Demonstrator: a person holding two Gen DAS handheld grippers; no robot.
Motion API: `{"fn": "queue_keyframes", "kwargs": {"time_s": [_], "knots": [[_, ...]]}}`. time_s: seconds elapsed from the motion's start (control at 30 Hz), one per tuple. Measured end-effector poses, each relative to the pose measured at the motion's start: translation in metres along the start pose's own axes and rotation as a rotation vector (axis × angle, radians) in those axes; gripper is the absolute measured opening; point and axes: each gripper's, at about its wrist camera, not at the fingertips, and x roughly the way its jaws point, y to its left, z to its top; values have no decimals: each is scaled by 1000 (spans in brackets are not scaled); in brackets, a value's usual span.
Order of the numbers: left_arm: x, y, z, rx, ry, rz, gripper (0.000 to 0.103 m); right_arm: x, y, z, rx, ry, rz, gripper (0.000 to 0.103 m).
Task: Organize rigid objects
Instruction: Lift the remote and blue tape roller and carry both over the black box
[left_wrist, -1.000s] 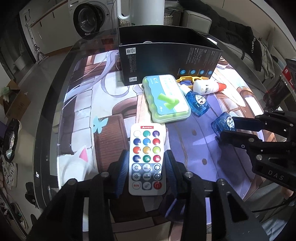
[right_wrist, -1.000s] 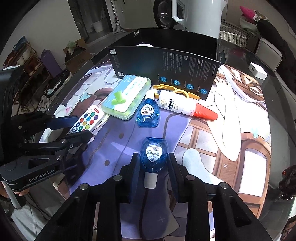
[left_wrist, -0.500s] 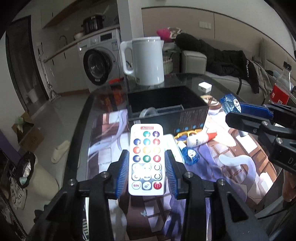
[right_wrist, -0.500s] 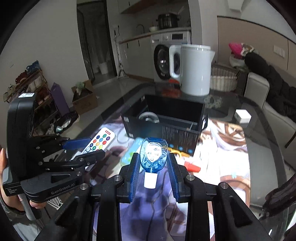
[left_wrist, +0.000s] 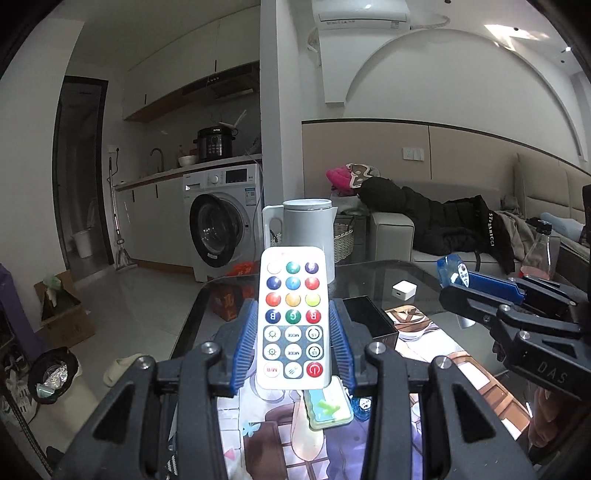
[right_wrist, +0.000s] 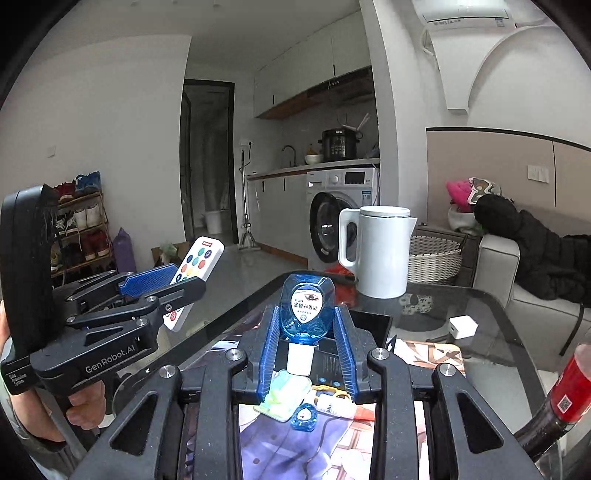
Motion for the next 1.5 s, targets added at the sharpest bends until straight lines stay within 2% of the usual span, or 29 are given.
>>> {"fn": "queue_keyframes", "kwargs": {"time_s": [0.23, 0.5, 1.0, 1.17, 1.5], "knots": [[14, 5, -1, -32, 51, -2, 38, -7, 3, 3, 16, -11, 2, 30], [31, 1, 5, -50, 57, -1, 38, 6, -3, 10, 38, -7, 4, 30], [95, 9, 22, -111, 51, 10, 38, 77, -34, 33, 84, -20, 1, 30], [121, 7, 24, -112, 74, -1, 38, 103, -46, 37, 104, -14, -4, 30], [143, 4, 23, -137, 90, -22, 38, 133, -59, 38, 125, -10, -9, 30]]}}
